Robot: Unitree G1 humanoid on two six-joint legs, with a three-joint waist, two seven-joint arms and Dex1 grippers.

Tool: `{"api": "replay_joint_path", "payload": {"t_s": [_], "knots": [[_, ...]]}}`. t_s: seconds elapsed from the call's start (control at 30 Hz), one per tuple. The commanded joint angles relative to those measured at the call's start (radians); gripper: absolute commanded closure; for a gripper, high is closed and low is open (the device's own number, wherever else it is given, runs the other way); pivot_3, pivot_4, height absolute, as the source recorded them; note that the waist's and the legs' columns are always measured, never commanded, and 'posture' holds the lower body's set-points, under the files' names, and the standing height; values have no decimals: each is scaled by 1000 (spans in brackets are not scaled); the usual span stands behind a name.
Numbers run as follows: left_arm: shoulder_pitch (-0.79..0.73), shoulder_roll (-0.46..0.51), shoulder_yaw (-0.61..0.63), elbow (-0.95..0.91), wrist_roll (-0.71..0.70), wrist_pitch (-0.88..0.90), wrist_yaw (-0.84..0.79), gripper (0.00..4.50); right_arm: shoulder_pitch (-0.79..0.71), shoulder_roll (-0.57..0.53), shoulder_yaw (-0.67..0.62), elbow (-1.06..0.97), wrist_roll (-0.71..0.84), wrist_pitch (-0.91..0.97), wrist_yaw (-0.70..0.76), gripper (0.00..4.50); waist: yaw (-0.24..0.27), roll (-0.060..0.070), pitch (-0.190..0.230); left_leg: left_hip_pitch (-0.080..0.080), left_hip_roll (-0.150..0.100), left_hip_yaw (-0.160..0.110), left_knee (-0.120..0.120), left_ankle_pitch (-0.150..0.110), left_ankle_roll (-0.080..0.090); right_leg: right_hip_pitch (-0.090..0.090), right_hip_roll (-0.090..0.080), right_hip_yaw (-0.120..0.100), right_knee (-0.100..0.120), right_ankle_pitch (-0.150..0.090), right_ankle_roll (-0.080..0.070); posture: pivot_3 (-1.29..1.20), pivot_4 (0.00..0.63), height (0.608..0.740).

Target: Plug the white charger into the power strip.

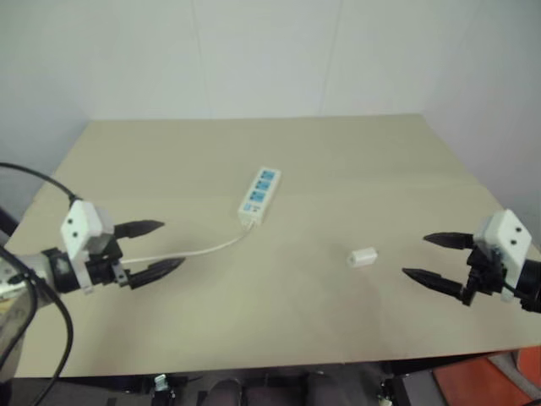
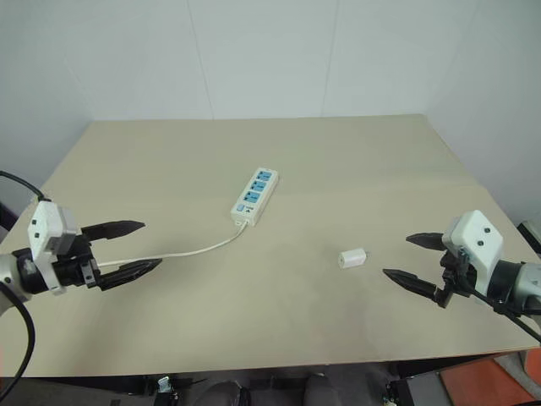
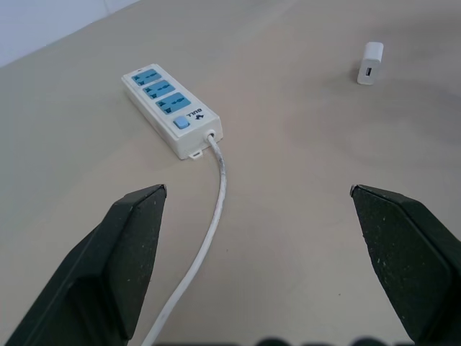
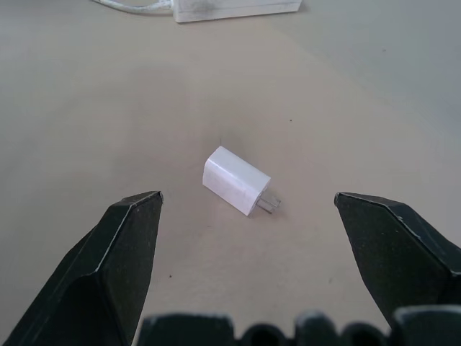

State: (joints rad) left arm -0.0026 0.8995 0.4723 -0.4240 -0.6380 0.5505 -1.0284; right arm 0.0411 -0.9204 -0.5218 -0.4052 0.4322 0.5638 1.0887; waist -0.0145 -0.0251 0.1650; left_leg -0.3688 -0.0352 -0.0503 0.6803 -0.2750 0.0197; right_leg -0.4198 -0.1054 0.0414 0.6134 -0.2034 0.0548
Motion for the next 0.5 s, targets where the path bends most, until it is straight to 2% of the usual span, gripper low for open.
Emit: {"api": "replay_joint_path", "payload": {"t_s": [0.03,0.23,0.37,0.5], "knots": [[-20,17,-4,-30,-20,-3,2,47,-17,-22,-9,-18,20,-17,-14,0,0,0,0,0,0,0,0,0,0,0,0,0,0,0,0,0,150,740],[-39,15,-22,-30,-22,-4,18,47,-18,-28,-5,-16,28,-19,-21,0,0,0,0,0,0,0,0,0,0,0,0,0,0,0,0,0,150,740],[-195,-8,-216,30,79,34,117,47,-55,-29,36,-10,36,-17,-32,0,6,0,0,0,-1,0,1,0,0,1,0,0,0,0,0,0,150,740],[-392,-102,-463,186,202,115,194,47,-104,-34,73,-3,40,-22,-38,0,9,0,0,0,-3,0,1,1,-1,2,1,0,0,1,0,0,150,740]]}}
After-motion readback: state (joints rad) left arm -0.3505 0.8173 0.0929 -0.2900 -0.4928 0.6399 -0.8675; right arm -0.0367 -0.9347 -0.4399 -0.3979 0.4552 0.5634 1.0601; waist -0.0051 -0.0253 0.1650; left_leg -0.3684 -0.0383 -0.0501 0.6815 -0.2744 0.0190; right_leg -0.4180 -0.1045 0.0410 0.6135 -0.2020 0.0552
